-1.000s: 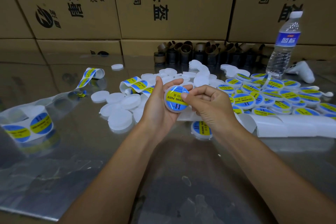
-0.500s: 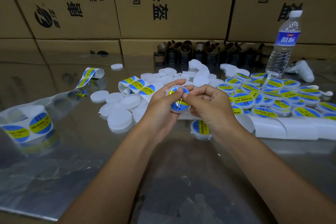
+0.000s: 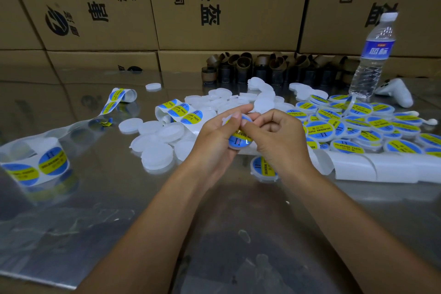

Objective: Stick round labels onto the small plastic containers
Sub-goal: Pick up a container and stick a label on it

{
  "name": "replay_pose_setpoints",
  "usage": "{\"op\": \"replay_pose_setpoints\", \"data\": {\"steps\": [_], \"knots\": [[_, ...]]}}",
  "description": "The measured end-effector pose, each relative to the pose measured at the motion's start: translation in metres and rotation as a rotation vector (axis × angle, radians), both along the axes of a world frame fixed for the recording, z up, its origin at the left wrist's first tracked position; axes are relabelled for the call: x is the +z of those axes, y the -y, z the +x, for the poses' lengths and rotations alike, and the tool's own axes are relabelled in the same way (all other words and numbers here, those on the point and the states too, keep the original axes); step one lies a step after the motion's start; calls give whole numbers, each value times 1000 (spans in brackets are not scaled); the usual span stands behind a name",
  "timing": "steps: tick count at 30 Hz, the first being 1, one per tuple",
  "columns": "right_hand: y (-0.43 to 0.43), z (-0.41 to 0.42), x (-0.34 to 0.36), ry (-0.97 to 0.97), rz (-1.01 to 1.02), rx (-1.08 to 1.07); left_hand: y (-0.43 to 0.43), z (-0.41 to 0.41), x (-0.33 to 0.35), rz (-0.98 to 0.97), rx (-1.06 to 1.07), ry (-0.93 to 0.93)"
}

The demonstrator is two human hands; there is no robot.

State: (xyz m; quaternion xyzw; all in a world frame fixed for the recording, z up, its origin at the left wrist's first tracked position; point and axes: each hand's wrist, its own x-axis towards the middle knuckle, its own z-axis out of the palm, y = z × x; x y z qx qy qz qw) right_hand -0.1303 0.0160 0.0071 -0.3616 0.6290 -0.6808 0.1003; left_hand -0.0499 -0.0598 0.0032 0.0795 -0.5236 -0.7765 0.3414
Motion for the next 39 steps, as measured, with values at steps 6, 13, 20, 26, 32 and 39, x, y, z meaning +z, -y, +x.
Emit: {"op": "replay_pose_setpoints", "data": {"steps": [6, 13, 20, 26, 32, 39], "knots": [[-2, 3, -4, -314, 38, -116, -3, -1, 0, 39, -29, -25], [-3, 1, -12, -577, 302, -236, 2, 0, 1, 40, -33, -86], [-1, 4, -2, -55, 43, 104, 2, 1, 1, 5, -80, -87], [-1, 3, 1, 39, -25, 192, 1, 1, 0, -13, -82, -69], [-1, 5, 0, -96, 35, 134, 2, 1, -1, -3, -67, -62], [-1, 6, -5, -160, 90, 208, 3, 1, 1, 29, -14, -76]]}}
